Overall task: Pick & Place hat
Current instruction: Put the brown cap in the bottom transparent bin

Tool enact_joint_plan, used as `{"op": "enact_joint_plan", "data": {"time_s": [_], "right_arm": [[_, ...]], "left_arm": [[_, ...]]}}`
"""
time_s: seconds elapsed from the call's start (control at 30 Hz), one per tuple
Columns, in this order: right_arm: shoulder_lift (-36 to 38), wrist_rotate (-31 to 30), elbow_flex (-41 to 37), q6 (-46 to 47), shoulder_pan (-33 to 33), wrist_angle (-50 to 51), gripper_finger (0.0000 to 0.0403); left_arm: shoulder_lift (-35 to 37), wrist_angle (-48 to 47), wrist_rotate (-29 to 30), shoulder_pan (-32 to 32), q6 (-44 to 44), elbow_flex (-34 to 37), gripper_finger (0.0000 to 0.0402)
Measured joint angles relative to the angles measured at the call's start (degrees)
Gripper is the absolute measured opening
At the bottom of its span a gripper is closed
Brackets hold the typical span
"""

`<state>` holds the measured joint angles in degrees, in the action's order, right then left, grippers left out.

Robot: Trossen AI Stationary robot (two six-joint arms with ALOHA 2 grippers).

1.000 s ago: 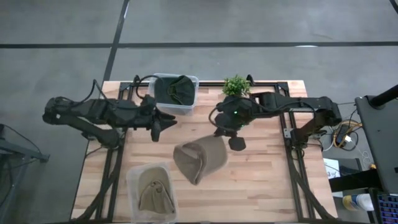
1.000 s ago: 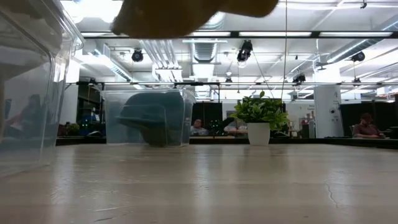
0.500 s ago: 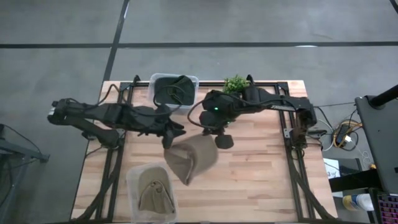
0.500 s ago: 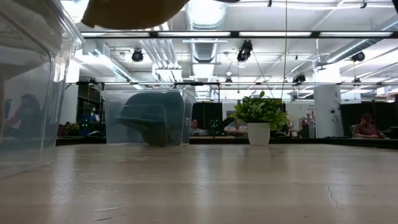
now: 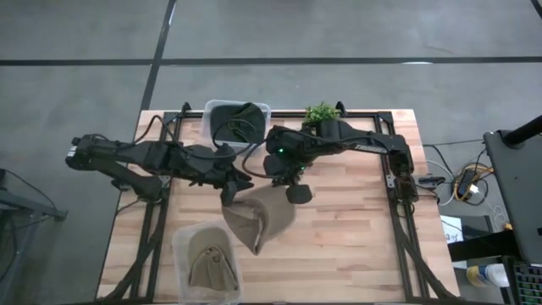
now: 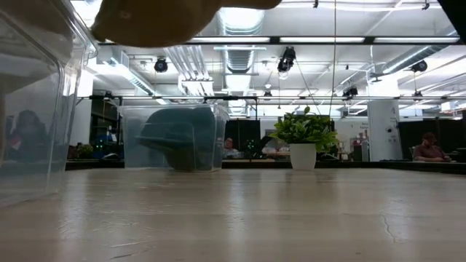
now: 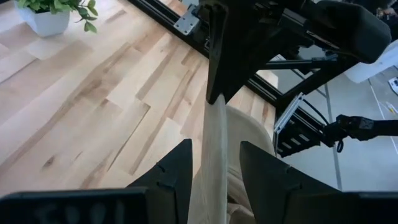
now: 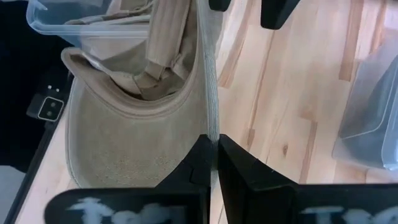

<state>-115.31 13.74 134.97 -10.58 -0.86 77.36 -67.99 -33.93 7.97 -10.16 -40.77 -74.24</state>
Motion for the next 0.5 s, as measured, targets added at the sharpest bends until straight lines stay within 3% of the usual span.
{"op": "enact_joint_plan", "data": {"time_s": [0.5], "right_arm": [[2.5, -0.2, 0.1, -1.0, 1.3, -2.7, 0.0008]], "left_arm": [[-1.6, 0.1, -1.5, 0.0, 0.0, 0.0, 0.0125]]}}
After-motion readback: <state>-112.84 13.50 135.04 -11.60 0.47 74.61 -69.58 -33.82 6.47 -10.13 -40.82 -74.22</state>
